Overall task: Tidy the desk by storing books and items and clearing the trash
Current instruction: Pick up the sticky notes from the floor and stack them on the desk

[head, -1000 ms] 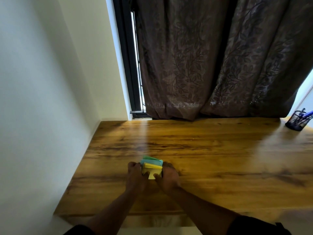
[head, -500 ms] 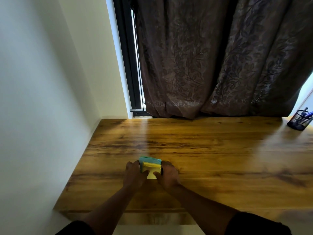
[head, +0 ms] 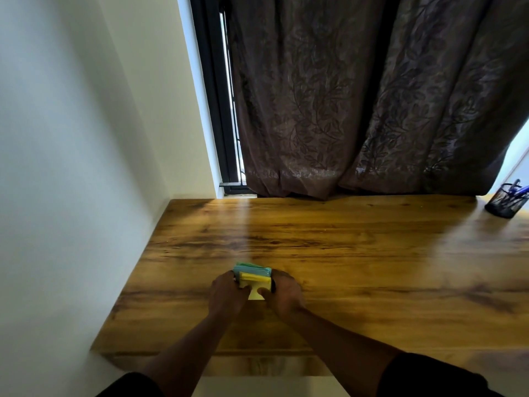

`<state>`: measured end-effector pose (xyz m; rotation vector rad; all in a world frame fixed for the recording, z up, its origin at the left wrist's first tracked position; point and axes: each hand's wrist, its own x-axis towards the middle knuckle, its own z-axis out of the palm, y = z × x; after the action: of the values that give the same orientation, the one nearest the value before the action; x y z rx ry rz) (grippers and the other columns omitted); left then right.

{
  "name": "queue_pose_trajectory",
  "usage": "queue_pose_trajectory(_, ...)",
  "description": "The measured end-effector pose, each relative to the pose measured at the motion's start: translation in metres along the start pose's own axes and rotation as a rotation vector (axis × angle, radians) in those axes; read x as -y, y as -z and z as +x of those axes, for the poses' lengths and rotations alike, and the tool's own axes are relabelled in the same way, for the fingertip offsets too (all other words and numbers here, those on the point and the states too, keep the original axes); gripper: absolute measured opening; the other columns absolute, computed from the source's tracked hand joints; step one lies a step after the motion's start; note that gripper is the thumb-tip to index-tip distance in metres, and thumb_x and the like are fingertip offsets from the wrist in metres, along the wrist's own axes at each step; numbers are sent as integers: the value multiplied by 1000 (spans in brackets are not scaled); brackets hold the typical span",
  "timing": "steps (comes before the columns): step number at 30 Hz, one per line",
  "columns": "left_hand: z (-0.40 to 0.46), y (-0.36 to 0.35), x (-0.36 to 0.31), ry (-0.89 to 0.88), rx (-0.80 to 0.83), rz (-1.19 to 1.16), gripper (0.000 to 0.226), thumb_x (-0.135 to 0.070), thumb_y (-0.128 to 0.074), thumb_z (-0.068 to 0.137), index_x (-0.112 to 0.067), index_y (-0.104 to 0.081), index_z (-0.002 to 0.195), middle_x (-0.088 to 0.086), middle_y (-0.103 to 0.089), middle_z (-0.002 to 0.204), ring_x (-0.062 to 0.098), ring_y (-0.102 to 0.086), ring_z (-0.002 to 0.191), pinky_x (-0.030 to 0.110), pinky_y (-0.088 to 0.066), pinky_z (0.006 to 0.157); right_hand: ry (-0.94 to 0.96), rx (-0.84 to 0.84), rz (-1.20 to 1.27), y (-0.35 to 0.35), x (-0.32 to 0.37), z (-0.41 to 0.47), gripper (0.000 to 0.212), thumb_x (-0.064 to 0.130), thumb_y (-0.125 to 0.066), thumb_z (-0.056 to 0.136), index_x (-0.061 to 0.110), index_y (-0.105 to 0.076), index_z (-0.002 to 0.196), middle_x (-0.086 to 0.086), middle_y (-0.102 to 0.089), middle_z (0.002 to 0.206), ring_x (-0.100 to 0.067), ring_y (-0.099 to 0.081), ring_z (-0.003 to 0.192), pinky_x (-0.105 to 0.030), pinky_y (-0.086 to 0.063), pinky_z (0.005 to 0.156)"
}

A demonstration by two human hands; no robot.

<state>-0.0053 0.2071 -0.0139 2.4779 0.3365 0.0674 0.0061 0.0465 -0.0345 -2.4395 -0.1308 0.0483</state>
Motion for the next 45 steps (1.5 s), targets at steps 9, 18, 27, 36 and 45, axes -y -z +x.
queue_pose_trajectory(9, 4, 0, 0, 19, 13, -1, 44, -39, -79, 82, -19, -69, 120, 0, -75, 115, 19, -70, 107, 30, -52, 83, -12, 24, 2, 2, 0, 6, 53, 39, -76, 89, 27, -59, 137, 3, -64, 133, -17, -58, 122, -29, -48, 98)
queue_pose_trajectory(18, 12, -6, 3, 44, 46, 19, 40, -42, -78, 82, -20, -67, 113, -1, -76, 108, 21, -70, 104, 32, -52, 81, -19, 25, -14, -1, -2, 11, 53, 42, -74, 90, 26, -59, 138, 2, -64, 134, -16, -58, 122, -27, -45, 95)
queue_pose_trajectory(27, 13, -6, 1, 16, 18, 35, 45, -42, -80, 81, -18, -69, 117, 0, -75, 111, 21, -69, 103, 31, -53, 79, -15, 24, -61, -2, -4, 14, 55, 41, -72, 92, 23, -55, 140, 0, -61, 135, -18, -55, 125, -29, -45, 98)
queue_pose_trajectory(36, 11, -6, -2, 39, 5, 40, 38, -44, -79, 80, -20, -72, 109, -1, -76, 105, 22, -71, 100, 31, -52, 78, -36, 33, -82, -7, -3, 13, 61, 42, -66, 96, 19, -46, 149, -4, -53, 145, -20, -50, 132, -33, -44, 106)
queue_pose_trajectory(45, 10, -2, -1, 34, 8, 1, 43, -41, -81, 80, -20, -70, 115, -1, -76, 108, 20, -71, 101, 32, -55, 78, -34, 57, -120, -15, -5, 14, 70, 48, -54, 101, 15, -31, 157, -8, -42, 154, -24, -44, 138, -35, -42, 109)
